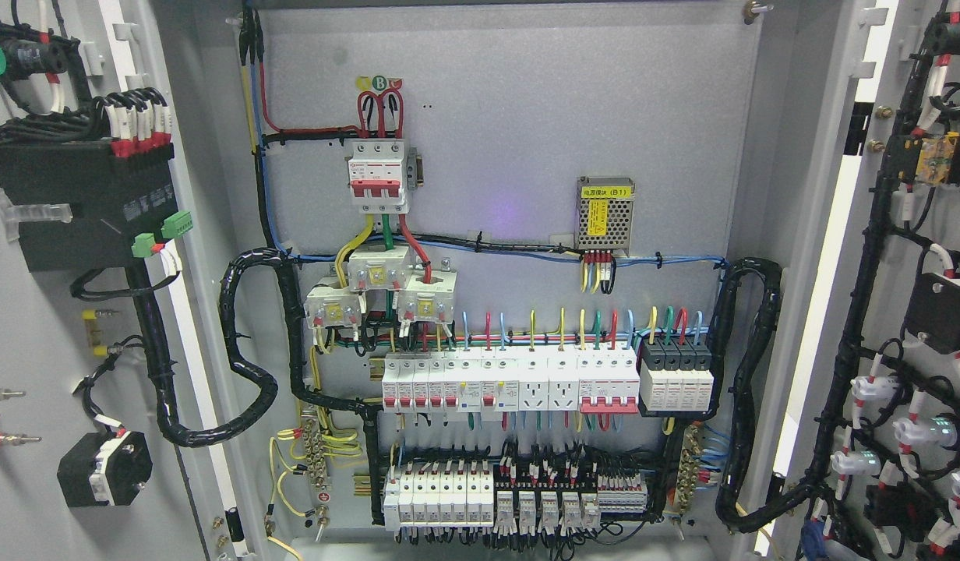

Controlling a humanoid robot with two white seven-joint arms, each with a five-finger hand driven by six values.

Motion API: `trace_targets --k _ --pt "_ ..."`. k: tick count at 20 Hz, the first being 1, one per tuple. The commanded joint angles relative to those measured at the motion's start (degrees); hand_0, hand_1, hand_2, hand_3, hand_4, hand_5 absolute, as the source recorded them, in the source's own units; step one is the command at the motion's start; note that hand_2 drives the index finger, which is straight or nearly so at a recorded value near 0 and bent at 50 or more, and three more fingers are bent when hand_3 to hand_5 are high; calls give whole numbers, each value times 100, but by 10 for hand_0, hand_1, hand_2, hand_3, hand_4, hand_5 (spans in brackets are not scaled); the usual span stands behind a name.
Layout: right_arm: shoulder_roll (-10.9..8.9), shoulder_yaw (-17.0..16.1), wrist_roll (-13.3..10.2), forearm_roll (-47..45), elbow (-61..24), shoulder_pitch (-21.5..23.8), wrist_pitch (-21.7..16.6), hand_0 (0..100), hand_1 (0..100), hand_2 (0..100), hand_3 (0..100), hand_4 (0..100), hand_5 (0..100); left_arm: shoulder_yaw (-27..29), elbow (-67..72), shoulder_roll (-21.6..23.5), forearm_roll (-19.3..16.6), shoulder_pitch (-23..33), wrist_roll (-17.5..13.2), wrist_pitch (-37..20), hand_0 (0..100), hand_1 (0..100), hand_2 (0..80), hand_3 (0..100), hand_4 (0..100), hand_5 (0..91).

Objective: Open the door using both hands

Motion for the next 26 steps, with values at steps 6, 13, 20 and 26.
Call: trace_targets --k 6,13,20,26 --pt "-233 -430 16 -373 99 197 5 0 0 0 0 0 0 638 247 136 336 44 4 -2682 0 0 0 0 43 0" --pt "-321 -597 261 -444 177 285 -4 0 0 0 0 0 0 893 370 207 574 44 4 -2647 0 0 0 0 43 0" --pt "-462 -729 306 -461 327 329 -4 0 0 0 0 0 0 999 537 225 670 -44 4 -2375 0 0 0 0 43 0" --pt "-550 -896 517 -769 406 329 -4 0 0 0 0 0 0 1095 642 426 916 -255 4 -2093 0 0 0 0 43 0"
